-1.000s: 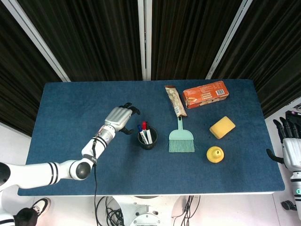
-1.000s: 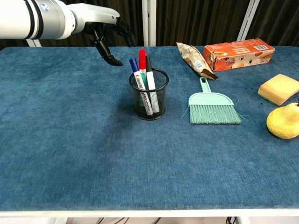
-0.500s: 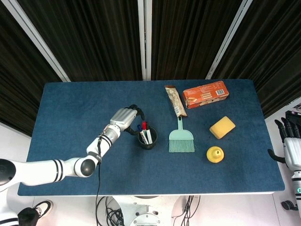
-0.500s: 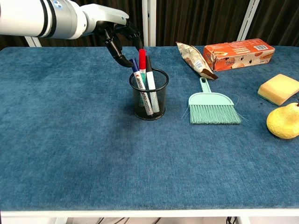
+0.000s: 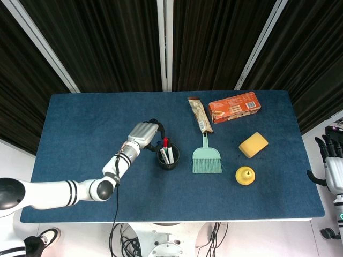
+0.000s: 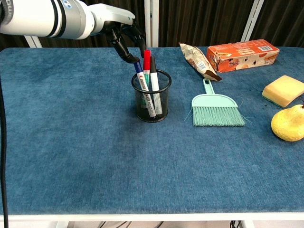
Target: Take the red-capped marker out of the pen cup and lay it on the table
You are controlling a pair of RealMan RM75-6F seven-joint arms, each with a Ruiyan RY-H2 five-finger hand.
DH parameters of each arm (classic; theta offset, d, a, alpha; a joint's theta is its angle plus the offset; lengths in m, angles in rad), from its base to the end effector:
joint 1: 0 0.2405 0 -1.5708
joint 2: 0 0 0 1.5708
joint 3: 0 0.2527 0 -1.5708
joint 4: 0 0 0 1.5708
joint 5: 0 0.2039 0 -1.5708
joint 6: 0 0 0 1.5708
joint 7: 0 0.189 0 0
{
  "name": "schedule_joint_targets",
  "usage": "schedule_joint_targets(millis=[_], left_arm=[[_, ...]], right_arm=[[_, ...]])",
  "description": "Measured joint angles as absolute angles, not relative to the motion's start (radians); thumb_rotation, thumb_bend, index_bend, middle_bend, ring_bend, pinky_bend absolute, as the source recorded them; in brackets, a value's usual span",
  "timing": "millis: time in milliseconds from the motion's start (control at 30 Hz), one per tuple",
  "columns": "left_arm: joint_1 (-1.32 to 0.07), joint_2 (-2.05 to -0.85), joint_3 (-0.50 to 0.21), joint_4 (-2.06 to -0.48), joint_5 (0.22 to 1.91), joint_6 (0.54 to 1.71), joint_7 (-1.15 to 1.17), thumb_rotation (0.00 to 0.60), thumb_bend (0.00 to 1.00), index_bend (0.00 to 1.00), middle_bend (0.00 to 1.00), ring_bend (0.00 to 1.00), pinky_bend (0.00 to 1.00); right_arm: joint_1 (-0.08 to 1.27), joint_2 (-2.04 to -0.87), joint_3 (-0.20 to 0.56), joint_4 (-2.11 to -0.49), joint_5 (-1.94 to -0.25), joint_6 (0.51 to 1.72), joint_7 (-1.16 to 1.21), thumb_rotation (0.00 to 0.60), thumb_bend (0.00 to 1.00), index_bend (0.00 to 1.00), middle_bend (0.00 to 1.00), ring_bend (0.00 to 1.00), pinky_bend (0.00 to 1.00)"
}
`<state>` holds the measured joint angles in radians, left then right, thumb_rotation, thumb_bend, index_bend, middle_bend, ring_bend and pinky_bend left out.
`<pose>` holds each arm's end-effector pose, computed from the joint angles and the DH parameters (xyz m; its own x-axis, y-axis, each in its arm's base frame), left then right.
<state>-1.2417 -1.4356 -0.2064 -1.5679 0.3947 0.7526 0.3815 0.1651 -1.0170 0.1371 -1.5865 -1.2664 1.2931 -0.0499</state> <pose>-0.0213 0.4294 -0.0304 0.3150 0.5043 0.8040 0.9366 -0.3019 -0.1776 -0.3399 -0.2663 0.2039 0.4947 -0.0619 0.8669 -0.8541 0.1498 0.4981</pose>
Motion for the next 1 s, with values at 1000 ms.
schedule_joint_targets(millis=[1000], left_arm=[[-1.261,-1.465,-0.208,-1.556,0.403,0.777,0.357,0.6,0.32,0.51,0.24,0.09,0.19]], right_arm=[[0.168,-1.01,0.138,-1.588,-1.236,1.27,-0.048,0.6,0.19,0.0,0.0,0.0,0.0]])
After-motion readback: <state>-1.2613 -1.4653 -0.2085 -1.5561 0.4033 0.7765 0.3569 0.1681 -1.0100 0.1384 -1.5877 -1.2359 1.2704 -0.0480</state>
